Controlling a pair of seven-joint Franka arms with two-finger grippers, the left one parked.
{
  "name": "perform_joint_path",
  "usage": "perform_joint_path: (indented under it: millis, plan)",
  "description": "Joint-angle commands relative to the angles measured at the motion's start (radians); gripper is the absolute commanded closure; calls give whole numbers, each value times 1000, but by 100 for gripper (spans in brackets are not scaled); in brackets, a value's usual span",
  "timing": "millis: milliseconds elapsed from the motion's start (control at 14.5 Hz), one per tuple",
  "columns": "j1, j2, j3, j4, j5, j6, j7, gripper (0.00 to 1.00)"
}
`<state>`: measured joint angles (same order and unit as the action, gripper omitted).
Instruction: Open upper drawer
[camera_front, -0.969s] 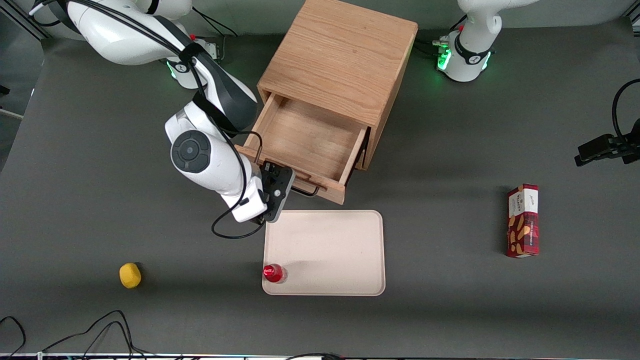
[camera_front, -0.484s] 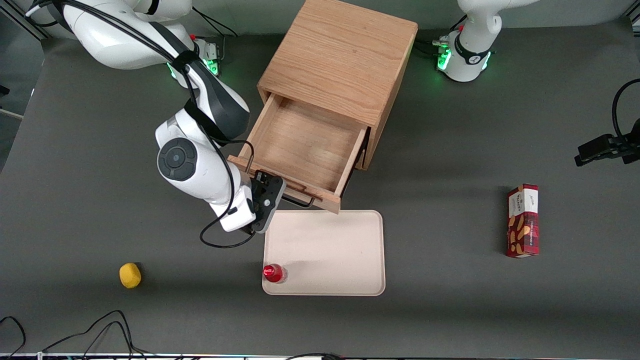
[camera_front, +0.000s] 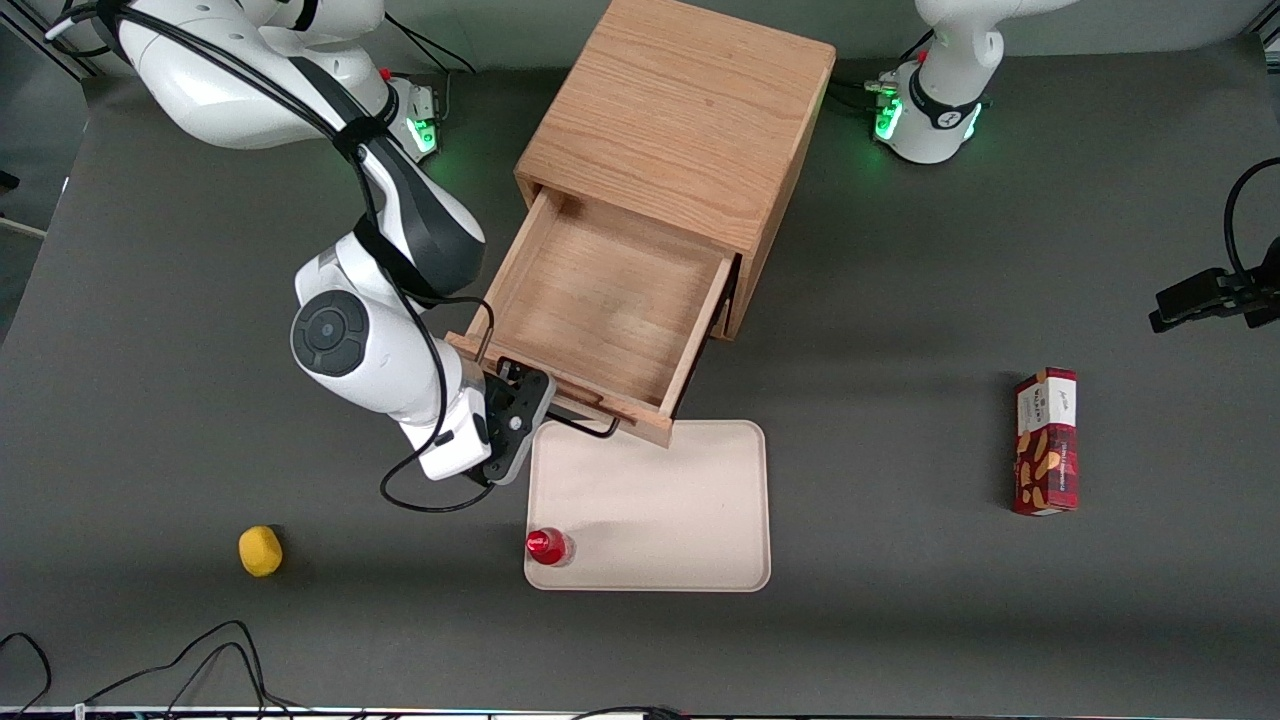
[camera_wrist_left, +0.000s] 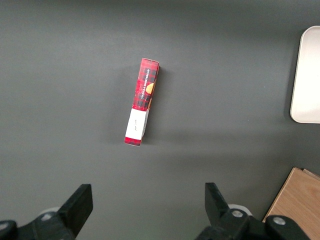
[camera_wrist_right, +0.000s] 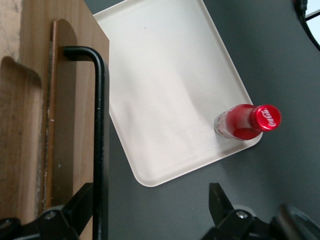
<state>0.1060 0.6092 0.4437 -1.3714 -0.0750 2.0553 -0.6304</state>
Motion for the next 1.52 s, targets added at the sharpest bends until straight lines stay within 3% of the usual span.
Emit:
perform_joint_path:
  millis: [0, 484, 830, 899, 1107, 1245, 1453]
  plan:
    - [-5, 20, 4, 28, -12, 9, -20, 0]
    - [0, -6, -2, 28, -11, 9, -14, 0]
    - [-6, -103, -19, 22, -9, 11, -9, 0]
    - [-6, -124, -25, 18, 4, 11, 7, 0]
    - [-54, -195, -42, -24, 211, 25, 70, 0]
    - [-55, -274, -89, -64, 248, 23, 121, 0]
    - [-64, -394, -176, -145, 254, -50, 192, 0]
